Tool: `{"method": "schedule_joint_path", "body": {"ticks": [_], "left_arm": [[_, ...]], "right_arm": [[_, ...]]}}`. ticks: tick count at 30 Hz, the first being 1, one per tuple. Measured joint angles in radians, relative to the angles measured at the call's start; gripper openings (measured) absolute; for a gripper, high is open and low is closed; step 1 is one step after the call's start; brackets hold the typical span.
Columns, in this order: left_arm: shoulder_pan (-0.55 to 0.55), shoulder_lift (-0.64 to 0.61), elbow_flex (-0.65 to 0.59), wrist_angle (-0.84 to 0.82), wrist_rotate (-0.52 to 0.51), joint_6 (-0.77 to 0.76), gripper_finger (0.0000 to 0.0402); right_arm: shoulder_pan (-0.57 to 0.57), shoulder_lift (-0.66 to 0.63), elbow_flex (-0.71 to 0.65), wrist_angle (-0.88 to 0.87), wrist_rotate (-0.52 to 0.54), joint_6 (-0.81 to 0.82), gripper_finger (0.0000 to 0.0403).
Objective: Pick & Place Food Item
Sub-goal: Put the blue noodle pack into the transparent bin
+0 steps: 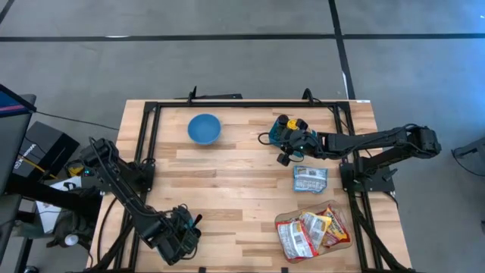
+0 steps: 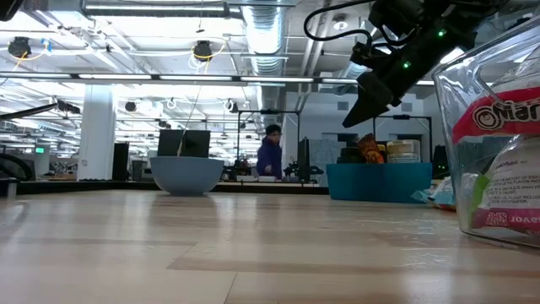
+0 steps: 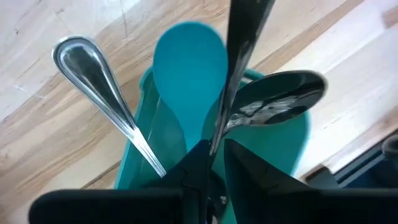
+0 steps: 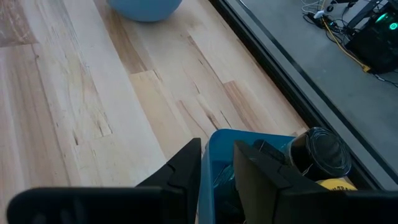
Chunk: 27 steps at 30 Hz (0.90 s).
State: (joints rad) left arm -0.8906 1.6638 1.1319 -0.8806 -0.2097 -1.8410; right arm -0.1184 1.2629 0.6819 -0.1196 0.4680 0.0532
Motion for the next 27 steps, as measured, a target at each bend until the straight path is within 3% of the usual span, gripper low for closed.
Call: {"method": "schedule_joint_path", "body": {"ticks": [21, 27], "left_arm": [[0.000, -0.009, 0.000, 0.038, -0.263, 0.003, 0.0044], [0.000, -0.009, 0.000, 0.049, -0.280, 0.003, 0.0044]], "right_arm": [[0.000, 0.000, 0.000, 0.000, 0.000, 0.000, 0.0087], [0.000, 0.000, 0.000, 0.000, 0.000, 0.000, 0.0087]]}}
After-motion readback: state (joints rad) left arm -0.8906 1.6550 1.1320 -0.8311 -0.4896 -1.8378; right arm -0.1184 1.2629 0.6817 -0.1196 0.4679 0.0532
